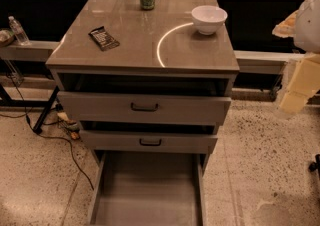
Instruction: Place green can into bottom drawer
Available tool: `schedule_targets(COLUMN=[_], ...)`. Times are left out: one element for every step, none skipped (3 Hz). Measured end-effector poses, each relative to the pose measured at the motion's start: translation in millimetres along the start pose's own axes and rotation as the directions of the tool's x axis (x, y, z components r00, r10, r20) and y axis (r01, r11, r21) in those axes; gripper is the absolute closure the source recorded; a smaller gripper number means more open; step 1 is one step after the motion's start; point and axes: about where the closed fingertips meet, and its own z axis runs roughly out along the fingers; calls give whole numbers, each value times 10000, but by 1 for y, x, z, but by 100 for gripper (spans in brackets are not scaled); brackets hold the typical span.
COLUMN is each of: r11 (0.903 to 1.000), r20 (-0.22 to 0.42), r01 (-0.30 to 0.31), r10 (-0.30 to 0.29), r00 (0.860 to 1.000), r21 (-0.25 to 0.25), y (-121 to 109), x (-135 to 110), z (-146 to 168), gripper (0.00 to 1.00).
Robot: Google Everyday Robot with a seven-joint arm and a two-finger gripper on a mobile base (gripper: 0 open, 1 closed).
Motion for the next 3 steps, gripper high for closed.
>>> schedule_targets(r11=[10000,9984,9947], r20=[119,1241,2863], r01=[54,566,856], r10=[-54,-572,-984], r00=[9999,9906,9531], r21=[12,87,569], y=[-5,-52,-111], x=[-5,-49,-135], z=[3,31,56], gripper=[0,0,0])
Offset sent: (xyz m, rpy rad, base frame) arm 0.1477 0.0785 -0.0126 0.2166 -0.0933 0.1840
